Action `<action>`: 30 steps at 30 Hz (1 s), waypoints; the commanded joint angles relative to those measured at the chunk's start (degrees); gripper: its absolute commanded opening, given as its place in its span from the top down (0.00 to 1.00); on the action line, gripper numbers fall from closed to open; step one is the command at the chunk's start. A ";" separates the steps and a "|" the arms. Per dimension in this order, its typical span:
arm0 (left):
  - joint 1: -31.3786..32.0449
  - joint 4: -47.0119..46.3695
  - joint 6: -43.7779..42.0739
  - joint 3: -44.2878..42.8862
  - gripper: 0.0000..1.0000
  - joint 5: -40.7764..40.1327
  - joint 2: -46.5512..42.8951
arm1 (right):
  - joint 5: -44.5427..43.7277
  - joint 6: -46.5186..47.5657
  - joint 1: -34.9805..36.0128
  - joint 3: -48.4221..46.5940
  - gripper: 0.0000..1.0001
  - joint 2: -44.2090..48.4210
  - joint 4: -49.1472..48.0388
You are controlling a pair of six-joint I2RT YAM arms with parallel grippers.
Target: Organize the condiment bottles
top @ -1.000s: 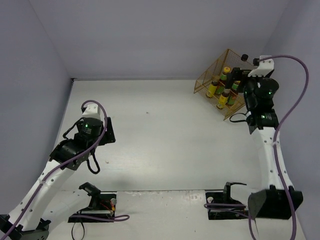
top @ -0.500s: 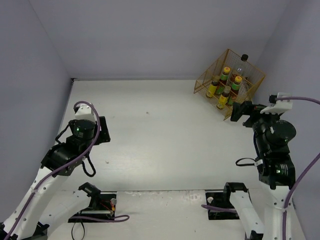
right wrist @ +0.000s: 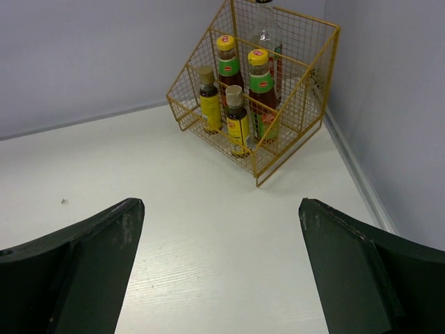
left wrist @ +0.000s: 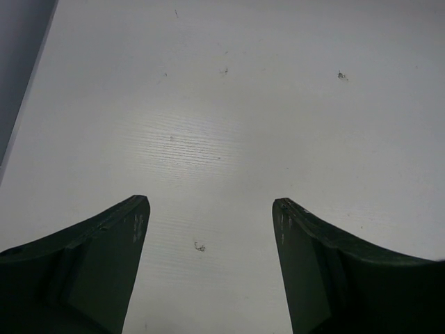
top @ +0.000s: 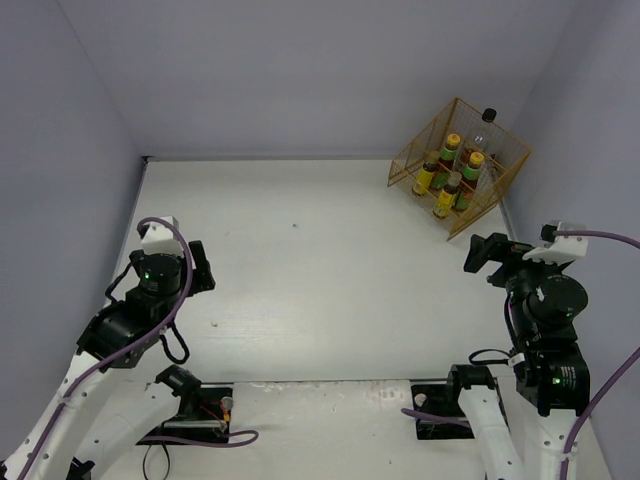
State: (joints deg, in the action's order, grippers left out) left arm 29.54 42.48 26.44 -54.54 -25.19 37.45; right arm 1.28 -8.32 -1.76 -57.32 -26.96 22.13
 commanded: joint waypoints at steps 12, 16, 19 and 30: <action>-0.36 -2.40 0.37 -2.50 0.29 0.40 2.54 | -5.06 -2.41 0.18 -1.04 0.00 -0.20 -1.92; -0.36 -2.40 0.28 -2.32 0.29 1.28 2.89 | -5.23 -2.06 0.18 -1.39 0.00 -0.29 -0.95; -0.36 -2.40 0.11 -2.32 0.29 1.55 2.98 | -5.15 -1.35 0.18 -1.48 0.00 -0.37 -0.77; -0.36 -2.23 -0.42 -2.41 0.29 2.07 3.94 | -6.03 -1.00 0.18 -1.74 0.00 -2.66 -1.56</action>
State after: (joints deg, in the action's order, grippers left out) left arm 29.52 42.11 27.00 -53.12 -23.33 40.40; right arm -3.49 -9.82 -1.76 -57.32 -27.33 24.71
